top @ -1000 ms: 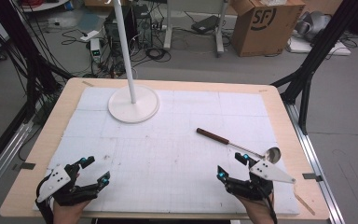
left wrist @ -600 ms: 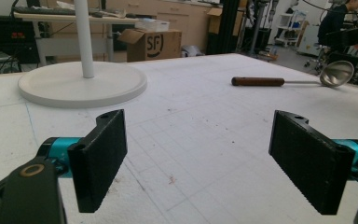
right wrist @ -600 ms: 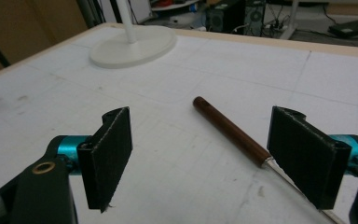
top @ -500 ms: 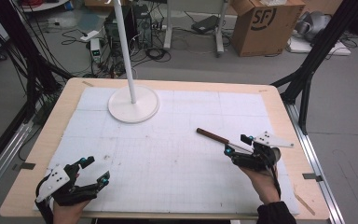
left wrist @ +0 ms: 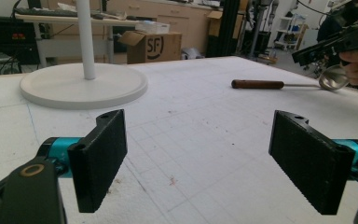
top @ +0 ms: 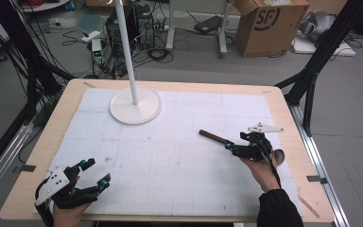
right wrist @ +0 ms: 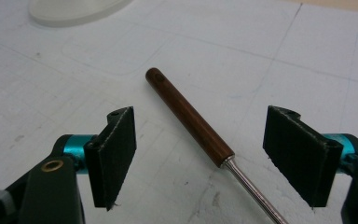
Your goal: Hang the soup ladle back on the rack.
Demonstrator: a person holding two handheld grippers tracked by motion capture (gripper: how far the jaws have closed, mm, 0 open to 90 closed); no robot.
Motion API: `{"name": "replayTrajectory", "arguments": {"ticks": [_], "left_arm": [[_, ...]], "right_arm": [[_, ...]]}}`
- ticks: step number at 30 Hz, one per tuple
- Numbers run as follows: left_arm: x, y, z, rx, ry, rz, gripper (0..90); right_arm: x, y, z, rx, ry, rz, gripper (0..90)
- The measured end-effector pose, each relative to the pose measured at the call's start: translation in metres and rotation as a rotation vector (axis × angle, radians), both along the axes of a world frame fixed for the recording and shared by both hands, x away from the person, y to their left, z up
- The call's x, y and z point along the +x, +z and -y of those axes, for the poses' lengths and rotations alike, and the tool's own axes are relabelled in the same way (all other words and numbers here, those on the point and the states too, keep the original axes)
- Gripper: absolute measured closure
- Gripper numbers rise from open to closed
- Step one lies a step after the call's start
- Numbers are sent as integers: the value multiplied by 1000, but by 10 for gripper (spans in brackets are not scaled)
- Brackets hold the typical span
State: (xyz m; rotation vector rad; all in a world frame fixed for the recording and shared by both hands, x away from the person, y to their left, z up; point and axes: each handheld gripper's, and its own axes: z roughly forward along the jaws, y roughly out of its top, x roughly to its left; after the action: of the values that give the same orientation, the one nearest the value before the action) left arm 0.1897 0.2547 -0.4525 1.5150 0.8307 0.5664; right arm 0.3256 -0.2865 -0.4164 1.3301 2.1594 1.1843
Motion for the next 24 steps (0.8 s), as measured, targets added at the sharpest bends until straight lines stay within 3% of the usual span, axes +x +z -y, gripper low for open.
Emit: {"name": "replayTrajectory", "arguments": {"ticks": [5,10,15,19,24], "left_arm": [[0,0,0,2,-4,-2,197],[0,0,0,-3,-1,-1,197],[0,0,0,-1,-2,0,197],[0,0,0,0,-3,0,197],[0,0,1,2,-6,-2,197]], "right_arm": [[12,-9,-3,-47,10,-26,281],[25,-21,-8,-107,17,-89,304],[34,-30,-14,-202,56,-125,311],[38,-38,-18,-239,71,-147,335],[41,-36,-18,-236,87,-174,414]]}}
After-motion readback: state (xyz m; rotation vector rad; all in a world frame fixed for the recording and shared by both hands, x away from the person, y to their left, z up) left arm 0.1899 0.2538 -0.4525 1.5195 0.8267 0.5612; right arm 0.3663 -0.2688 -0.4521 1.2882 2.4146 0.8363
